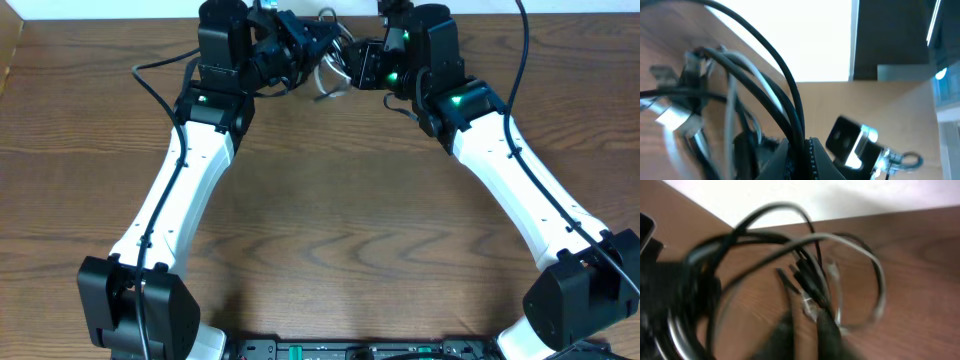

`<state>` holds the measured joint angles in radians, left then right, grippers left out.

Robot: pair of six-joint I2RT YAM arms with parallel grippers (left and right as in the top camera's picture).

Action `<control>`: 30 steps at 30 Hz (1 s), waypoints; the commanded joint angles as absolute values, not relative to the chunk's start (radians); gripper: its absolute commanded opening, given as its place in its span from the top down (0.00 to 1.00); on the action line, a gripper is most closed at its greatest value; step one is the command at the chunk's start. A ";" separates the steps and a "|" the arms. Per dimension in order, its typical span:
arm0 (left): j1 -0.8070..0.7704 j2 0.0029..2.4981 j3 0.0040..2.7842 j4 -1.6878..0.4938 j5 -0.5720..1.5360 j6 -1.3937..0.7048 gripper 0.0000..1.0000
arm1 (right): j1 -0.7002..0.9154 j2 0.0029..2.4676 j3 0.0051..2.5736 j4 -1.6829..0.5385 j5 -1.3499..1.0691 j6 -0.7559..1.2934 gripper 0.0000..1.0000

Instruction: Untangle cables

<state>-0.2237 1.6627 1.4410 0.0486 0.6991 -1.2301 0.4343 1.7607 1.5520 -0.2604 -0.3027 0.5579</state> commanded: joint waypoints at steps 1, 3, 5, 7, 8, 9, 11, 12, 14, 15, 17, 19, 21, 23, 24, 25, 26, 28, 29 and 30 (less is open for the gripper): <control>-0.226 1.659 1.444 0.075 0.612 -1.262 0.93 | 0.428 1.766 1.557 -0.256 -0.332 0.545 0.53; -0.226 1.659 1.444 0.075 0.595 -1.262 0.93 | 0.410 1.765 1.557 -0.234 -0.342 0.525 0.33; -0.226 1.659 1.444 0.056 0.563 -1.262 0.93 | 0.389 1.765 1.557 -0.213 -0.379 0.513 0.21; -0.226 1.659 1.444 0.028 0.524 -1.262 0.93 | 0.368 1.765 1.557 -0.205 -0.433 0.495 0.16; -0.226 1.659 1.444 0.006 0.496 -1.262 0.93 | 0.358 1.765 1.557 -0.211 -0.460 0.484 0.16; -0.226 1.659 1.444 -0.017 0.466 -1.262 0.92 | 0.352 1.765 1.557 -0.223 -0.479 0.477 0.16; -0.226 1.659 1.444 -0.072 0.396 -1.274 0.92 | 0.346 1.765 1.557 -0.260 -0.503 0.464 0.15; -0.226 1.659 1.444 -0.099 0.368 -1.293 0.93 | 0.346 1.765 1.557 -0.284 -0.511 0.454 0.15; -0.226 1.659 1.444 -0.141 0.324 -1.338 0.93 | 0.349 1.765 1.557 -0.347 -0.513 0.437 0.15; -0.226 1.659 1.444 -0.154 0.307 -1.361 0.92 | 0.353 1.765 1.557 -0.376 -0.512 0.422 0.16; -0.226 1.659 1.444 -0.160 0.294 -1.427 0.93 | 0.369 1.766 1.557 -0.437 -0.506 0.373 0.16; -0.226 1.659 1.444 -0.159 0.295 -1.518 0.93 | 0.382 1.766 1.557 -0.477 -0.484 0.321 0.16; -0.226 1.659 1.444 -0.149 0.305 -1.600 0.93 | 0.388 1.766 1.557 -0.501 -0.456 0.270 0.17; -0.226 1.659 1.444 -0.140 0.324 -1.675 0.92 | 0.384 1.766 1.557 -0.512 -0.443 0.215 0.17; -0.226 1.659 1.444 -0.137 0.340 -1.711 0.93 | 0.377 1.766 1.557 -0.516 -0.443 0.194 0.16; -0.226 1.659 1.444 -0.134 0.353 -1.740 0.93 | 0.371 1.766 1.557 -0.518 -0.443 0.177 0.16; -0.226 1.659 1.444 -0.133 0.368 -1.767 0.93 | 0.366 1.766 1.557 -0.520 -0.443 0.163 0.16; -0.226 1.659 1.444 -0.124 0.405 -1.818 0.93 | 0.360 1.766 1.557 -0.521 -0.431 0.150 0.16; -0.226 1.659 1.444 -0.112 0.429 -1.831 0.93 | 0.360 1.766 1.557 -0.522 -0.418 0.140 0.16; -0.226 1.659 1.444 -0.097 0.455 -1.836 0.92 | 0.360 1.766 1.557 -0.522 -0.402 0.131 0.16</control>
